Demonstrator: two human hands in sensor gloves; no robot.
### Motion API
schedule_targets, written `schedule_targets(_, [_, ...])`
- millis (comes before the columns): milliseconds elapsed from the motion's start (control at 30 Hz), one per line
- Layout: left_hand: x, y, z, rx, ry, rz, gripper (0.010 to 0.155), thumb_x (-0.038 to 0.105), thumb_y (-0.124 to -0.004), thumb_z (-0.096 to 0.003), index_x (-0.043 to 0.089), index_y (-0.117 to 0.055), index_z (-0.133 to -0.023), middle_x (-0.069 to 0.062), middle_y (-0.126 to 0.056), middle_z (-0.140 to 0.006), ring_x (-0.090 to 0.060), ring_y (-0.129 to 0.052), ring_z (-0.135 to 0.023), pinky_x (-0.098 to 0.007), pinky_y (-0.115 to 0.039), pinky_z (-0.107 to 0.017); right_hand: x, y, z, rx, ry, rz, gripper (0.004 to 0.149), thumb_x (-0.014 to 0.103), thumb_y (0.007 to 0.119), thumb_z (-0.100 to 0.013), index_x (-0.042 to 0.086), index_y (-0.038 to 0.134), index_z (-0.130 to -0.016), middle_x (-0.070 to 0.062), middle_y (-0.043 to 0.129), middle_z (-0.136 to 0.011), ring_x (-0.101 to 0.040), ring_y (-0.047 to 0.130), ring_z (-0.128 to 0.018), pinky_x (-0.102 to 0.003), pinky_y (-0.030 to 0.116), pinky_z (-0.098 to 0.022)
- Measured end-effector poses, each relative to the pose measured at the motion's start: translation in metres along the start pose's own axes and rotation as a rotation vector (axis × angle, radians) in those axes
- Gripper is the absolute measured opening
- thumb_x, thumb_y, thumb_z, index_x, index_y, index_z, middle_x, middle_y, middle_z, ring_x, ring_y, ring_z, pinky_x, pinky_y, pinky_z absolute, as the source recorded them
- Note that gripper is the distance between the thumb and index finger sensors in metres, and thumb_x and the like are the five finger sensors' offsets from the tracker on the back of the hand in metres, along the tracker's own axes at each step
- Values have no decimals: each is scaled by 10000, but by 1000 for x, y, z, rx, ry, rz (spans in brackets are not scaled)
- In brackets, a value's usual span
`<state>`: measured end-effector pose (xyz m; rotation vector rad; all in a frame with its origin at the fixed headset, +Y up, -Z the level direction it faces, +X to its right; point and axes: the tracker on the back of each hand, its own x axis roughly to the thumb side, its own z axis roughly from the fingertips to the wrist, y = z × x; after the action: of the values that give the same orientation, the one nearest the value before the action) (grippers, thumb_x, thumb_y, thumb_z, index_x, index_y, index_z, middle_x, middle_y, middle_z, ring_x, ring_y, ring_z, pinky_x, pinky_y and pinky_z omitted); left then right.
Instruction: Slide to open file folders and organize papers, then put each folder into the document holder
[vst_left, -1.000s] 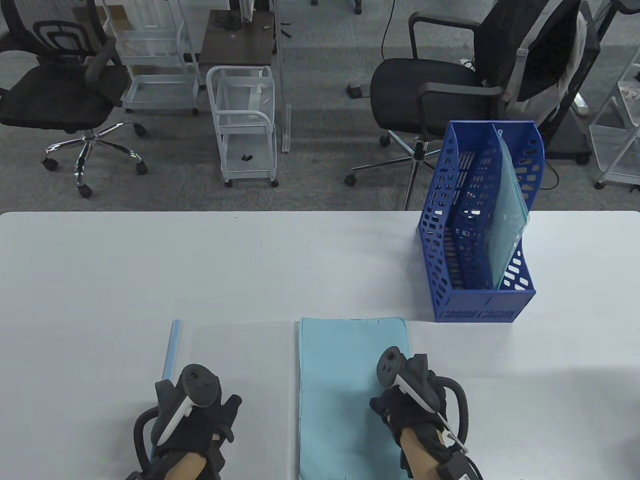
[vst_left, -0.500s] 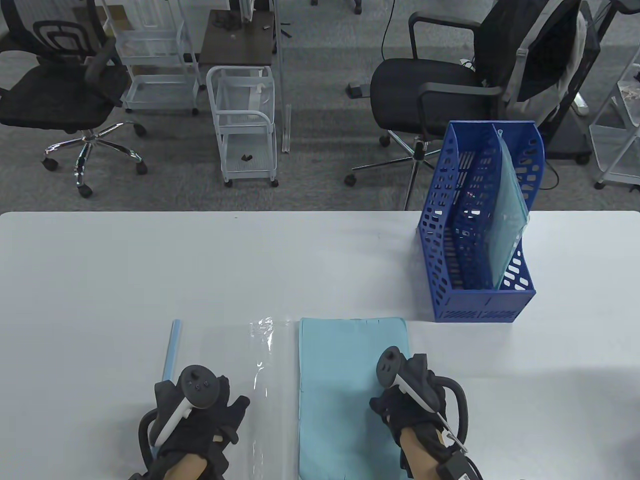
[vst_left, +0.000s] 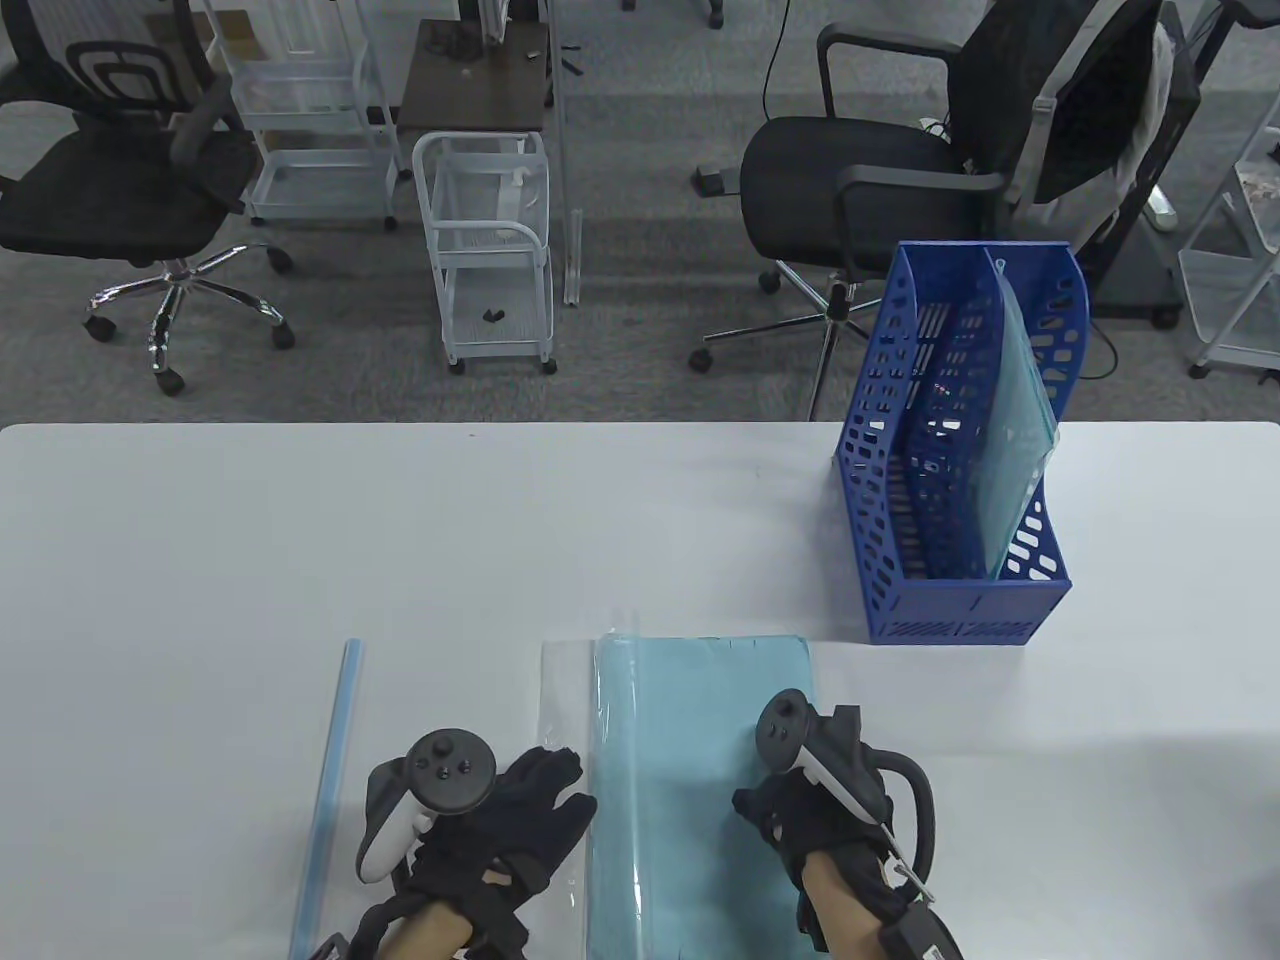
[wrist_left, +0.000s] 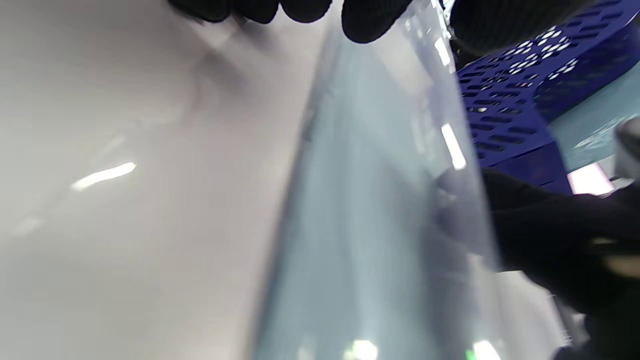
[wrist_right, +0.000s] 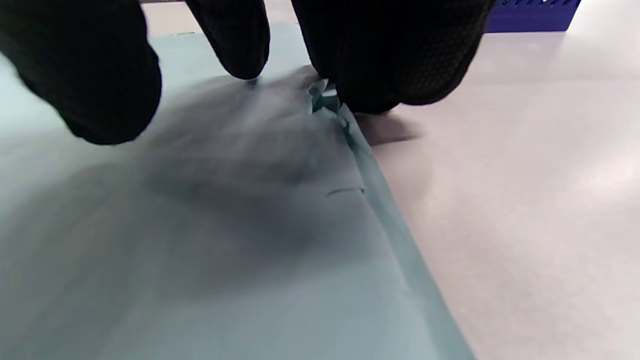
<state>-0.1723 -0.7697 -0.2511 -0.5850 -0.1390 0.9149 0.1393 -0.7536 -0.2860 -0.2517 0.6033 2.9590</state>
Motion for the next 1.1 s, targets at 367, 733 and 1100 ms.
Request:
schedule_targets(367, [13,-4,-24,-231,-500,517,629,537,-753,-490,300,-686,-1069,15,-654,-1181,-300,-680,-1128,-632,-547,-792,-30,-3,-7,34,-79,-464,736,597,812,-423,305,563,-1051,-134,653,-1087,-327,843,-807,-481,781,-602])
schedule_targets(733, [13,-6,-14,220,321,-484,796,602,-777,-469,182,-553,-1107,-49,-382,-1231,-364,-394,-1155,-567,-460,-822,-44,3,-13,106,-75,-754,641,552,682,-476,226,625,-1025,-155,767,-1013,-339,907,-778,-512,805,-585])
schedule_targets(1100, [1,5,-16,291,177,28,682,462,-884,-429,169,-675,-1009,-58,-549,-1163,-324,-544,-1089,-498,-551,-792,-43,4,-13,117,-85,-790,704,611,707,-455,207,620,-1025,-158,781,-1000,-336,918,-766,-505,815,-573])
